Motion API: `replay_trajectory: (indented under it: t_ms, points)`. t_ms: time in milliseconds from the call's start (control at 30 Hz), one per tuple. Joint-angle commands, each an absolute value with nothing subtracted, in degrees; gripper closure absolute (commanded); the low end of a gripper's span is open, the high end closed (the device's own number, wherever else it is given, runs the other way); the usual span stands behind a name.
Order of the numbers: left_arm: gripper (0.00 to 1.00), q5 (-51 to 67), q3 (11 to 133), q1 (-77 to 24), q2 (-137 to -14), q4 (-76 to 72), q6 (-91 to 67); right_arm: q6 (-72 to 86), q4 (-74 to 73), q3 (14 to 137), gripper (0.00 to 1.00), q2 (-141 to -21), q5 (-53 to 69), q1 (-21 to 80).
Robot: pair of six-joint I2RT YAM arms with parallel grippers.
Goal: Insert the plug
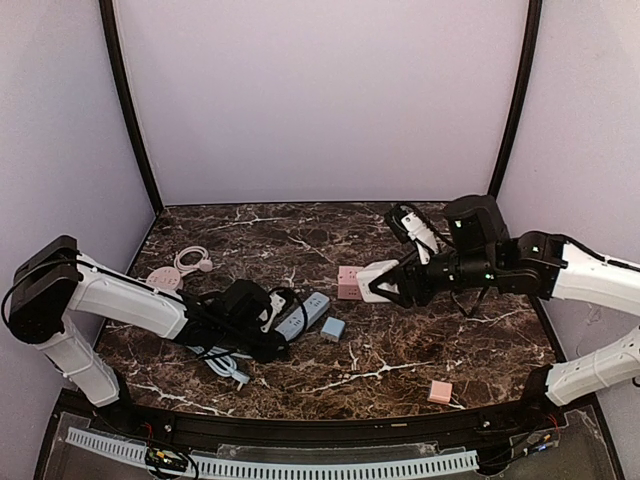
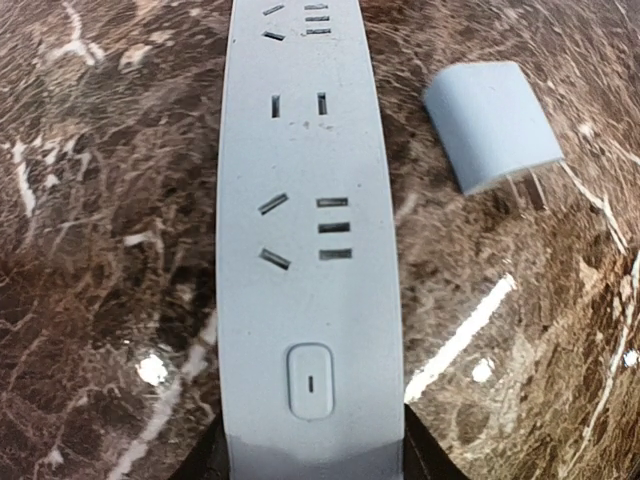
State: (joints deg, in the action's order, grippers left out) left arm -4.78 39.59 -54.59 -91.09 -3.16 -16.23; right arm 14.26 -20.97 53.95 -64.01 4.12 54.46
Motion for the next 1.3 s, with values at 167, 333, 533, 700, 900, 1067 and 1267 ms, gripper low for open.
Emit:
replay_trajectory:
  t_ms: [167,333,533,700,900,1067,1267]
  points:
    - [0.72,-2.3,42.04,-59.25,-91.77,-3.86,-15.19,15.22,-33.81,66.15,1.0,-74.26,4.4,55.11]
    - [0.71,-3.3,43.24,-60.89,-93.28,-3.8,-14.99,15.03,-37.29,68.82,1.0,-78.08,3.68,55.52]
    - [0.71,-3.63,45.38,-64.11,-95.47,-4.13,-13.4,16.18,-42.63,71.63,1.0,-80.63,1.41,55.85]
    - [0.71,-3.31,48.72,-66.61,-98.49,-4.48,-12.06,17.98,-47.86,72.28,1.0,-81.06,-3.56,55.82]
    - [0.73,-1.72,51.78,-69.17,-101.35,-4.69,-8.93,20.86,-50.56,69.67,1.0,-77.5,-7.27,55.88]
    - [0.73,-0.86,53.79,-70.42,-103.31,-4.28,-5.36,22.33,-53.6,68.79,1.0,-75.72,-7.76,55.9]
    - [0.72,-6.17,54.41,-70.26,-103.7,-1.48,-3.64,23.52,-54.35,69.05,1.0,-76.29,-4.97,55.9]
